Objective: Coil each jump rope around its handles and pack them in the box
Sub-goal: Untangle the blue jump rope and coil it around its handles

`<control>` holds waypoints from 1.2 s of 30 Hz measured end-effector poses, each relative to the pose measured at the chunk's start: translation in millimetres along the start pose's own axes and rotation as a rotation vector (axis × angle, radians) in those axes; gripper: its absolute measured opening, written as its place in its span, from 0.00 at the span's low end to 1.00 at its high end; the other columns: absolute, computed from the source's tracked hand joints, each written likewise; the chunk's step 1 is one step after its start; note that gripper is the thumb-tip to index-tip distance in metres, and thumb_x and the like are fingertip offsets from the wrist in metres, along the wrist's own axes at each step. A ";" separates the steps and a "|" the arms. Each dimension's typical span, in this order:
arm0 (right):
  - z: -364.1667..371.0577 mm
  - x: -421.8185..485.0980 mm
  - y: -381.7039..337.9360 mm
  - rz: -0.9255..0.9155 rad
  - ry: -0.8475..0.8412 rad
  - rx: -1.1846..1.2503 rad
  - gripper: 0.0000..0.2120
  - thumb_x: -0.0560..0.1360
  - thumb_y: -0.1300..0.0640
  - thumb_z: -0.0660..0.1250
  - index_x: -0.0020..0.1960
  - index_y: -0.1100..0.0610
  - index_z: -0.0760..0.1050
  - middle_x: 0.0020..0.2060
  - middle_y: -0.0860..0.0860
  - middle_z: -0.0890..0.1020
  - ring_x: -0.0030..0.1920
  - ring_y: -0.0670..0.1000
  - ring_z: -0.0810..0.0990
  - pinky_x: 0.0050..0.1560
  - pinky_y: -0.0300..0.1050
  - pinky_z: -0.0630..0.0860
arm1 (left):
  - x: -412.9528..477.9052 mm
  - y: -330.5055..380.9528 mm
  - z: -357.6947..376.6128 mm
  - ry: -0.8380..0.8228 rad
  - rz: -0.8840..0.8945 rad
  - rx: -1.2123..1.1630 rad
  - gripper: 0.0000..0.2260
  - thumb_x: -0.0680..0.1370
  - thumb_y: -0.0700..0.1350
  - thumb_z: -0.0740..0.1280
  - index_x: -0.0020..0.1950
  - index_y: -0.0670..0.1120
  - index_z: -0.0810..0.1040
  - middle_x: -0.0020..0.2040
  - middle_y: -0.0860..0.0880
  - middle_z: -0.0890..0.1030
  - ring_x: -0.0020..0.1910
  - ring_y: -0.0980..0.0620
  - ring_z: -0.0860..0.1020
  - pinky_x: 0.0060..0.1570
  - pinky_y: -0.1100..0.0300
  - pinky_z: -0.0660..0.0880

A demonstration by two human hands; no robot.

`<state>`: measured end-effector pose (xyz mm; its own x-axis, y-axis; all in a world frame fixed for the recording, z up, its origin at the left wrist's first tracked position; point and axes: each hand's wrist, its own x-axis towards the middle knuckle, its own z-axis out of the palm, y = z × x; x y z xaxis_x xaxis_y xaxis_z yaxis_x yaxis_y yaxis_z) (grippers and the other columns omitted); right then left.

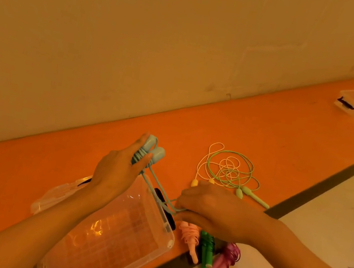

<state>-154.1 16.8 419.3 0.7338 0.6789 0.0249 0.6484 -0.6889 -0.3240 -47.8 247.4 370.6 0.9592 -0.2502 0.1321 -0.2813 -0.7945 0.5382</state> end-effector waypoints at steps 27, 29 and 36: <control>-50.0 18.1 68.8 0.353 0.499 -0.047 0.16 0.82 0.50 0.63 0.38 0.55 0.79 0.29 0.47 0.77 0.26 0.40 0.68 0.30 0.32 0.62 | -48.4 76.2 15.5 -0.462 0.483 -0.180 0.32 0.77 0.64 0.66 0.75 0.73 0.51 0.38 0.56 0.79 0.35 0.60 0.78 0.38 0.53 0.77; -47.3 17.2 71.4 0.405 0.472 0.025 0.17 0.82 0.50 0.63 0.38 0.55 0.79 0.26 0.48 0.75 0.25 0.43 0.69 0.29 0.34 0.62 | -51.3 78.4 12.7 -0.452 0.435 -0.337 0.32 0.76 0.61 0.69 0.73 0.71 0.54 0.46 0.55 0.83 0.40 0.59 0.81 0.41 0.52 0.80; -42.1 16.6 72.5 0.435 0.364 0.146 0.16 0.81 0.50 0.63 0.37 0.55 0.78 0.26 0.48 0.75 0.27 0.45 0.72 0.29 0.37 0.64 | -51.7 77.2 0.7 -0.461 0.537 -0.128 0.40 0.78 0.63 0.65 0.70 0.77 0.34 0.34 0.58 0.74 0.36 0.61 0.76 0.34 0.64 0.72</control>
<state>-86.4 -32.6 436.0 0.9654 0.1933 0.1752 0.2565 -0.8253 -0.5031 -119.1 198.6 404.7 0.5710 -0.8190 0.0565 -0.6784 -0.4320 0.5943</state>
